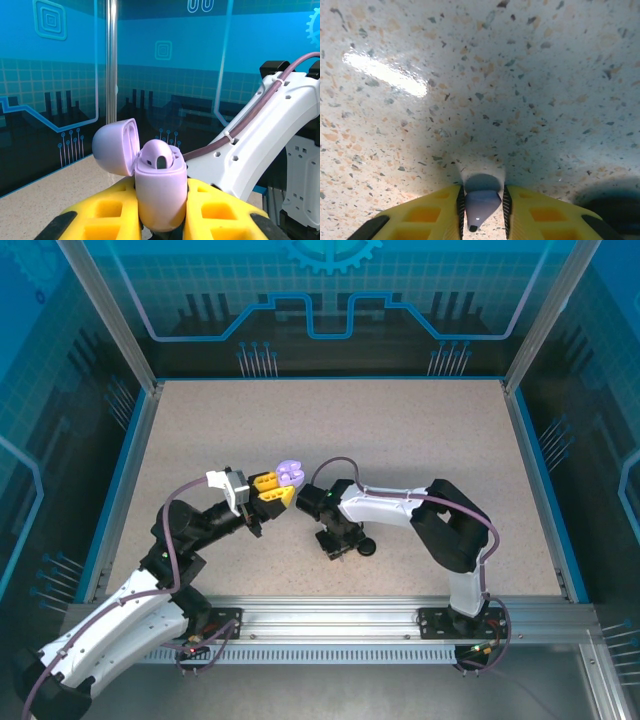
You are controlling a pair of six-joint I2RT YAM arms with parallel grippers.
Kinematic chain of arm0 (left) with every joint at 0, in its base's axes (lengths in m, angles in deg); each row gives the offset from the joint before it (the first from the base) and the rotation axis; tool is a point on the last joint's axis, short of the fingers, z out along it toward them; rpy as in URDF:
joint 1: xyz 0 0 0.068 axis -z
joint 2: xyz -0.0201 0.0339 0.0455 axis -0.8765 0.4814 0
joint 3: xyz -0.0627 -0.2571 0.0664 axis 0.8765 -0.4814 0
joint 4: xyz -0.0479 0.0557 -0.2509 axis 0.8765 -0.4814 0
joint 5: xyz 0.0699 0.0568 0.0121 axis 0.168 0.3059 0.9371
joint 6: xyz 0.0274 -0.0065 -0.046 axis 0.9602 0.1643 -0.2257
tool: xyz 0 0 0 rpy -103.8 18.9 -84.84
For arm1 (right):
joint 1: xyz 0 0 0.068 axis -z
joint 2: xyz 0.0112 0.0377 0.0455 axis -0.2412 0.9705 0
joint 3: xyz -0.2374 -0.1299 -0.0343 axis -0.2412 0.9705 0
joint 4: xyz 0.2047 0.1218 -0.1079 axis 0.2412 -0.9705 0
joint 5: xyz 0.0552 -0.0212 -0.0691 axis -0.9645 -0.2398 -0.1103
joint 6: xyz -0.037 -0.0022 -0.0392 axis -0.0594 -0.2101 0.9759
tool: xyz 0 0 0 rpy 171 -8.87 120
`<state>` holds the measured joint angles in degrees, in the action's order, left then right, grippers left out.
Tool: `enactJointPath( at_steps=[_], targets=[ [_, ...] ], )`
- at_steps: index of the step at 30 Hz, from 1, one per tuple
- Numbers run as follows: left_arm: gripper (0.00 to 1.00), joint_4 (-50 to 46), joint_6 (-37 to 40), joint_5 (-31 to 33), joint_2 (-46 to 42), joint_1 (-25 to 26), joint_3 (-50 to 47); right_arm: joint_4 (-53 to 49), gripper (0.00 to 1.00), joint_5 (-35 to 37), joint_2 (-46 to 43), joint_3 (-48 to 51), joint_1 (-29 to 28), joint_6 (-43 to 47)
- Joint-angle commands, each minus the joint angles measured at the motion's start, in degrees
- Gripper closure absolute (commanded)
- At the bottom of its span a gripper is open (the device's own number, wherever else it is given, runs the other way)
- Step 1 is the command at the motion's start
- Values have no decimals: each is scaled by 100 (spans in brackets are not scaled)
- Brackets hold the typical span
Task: Insert the wireless bluetooth earbuds into the charging case
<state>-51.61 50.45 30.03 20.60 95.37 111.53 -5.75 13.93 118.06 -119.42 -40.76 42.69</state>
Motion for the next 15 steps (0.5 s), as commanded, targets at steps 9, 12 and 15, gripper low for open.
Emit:
enactJointPath(
  at_steps=[9, 12, 15],
  targets=[
    [87, 85, 120, 118, -37, 44, 1, 223, 74, 130, -405, 196, 106, -21],
    [87, 119, 102, 110, 7, 49, -8, 277, 75, 129, -615, 286, 167, -34],
    [87, 132, 93, 107, 35, 47, 0, 273, 75, 155, -796, 352, 229, -30]
  ],
)
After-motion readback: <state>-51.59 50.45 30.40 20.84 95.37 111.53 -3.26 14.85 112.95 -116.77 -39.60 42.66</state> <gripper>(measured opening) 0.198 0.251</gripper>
